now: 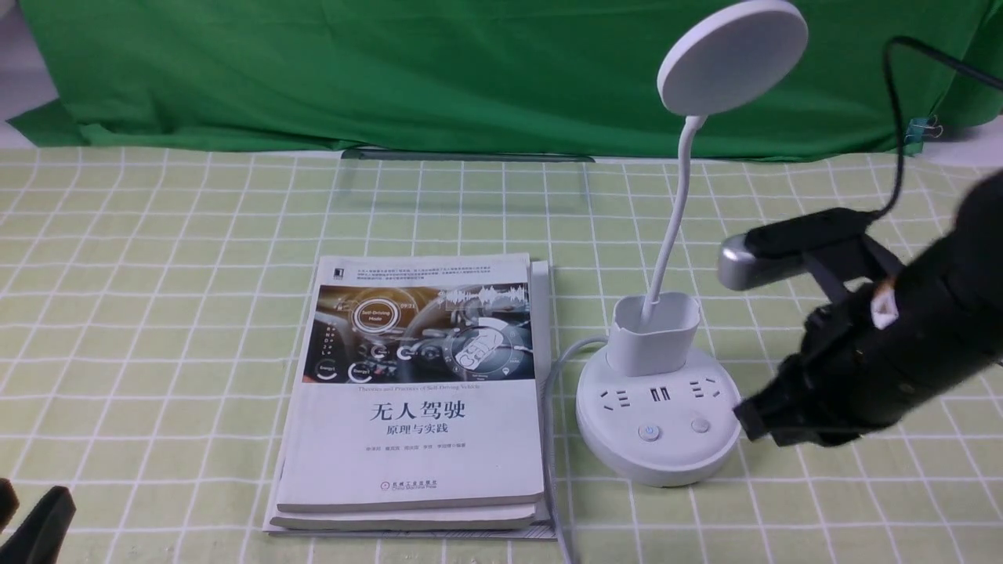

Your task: Turn off the desk lamp on the green coffee tablecloth by hand.

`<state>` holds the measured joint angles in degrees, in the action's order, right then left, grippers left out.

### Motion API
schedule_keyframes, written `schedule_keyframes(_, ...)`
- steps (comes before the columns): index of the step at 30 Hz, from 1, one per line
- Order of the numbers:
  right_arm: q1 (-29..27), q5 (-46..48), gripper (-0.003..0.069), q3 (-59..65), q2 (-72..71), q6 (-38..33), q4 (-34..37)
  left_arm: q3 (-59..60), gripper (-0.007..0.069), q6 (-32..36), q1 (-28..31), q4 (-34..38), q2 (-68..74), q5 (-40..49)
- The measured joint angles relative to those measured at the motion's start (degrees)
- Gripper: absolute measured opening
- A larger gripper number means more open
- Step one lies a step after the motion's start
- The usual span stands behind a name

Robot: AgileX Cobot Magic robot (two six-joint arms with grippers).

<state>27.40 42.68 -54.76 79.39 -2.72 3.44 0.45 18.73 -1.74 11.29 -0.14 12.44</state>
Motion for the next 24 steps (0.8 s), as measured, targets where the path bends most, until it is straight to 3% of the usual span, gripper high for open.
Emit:
schedule_keyframes(8,0.0,1.18,0.0054,6.49,-17.45,-0.68,0.0,0.0,0.0242,0.0,0.0,0.0,0.0,0.0)
schedule_keyframes(19,-0.14,-7.83,0.0061,7.79,-28.27,-1.37,-3.44,0.0,0.0242,0.0,0.0,0.0,0.0,0.0)
schedule_keyframes(24,-4.55,-11.33,0.0041,16.21,-36.53,-1.56,-4.27,0.0,0.0242,0.0,0.0,-0.1,0.0,0.0)
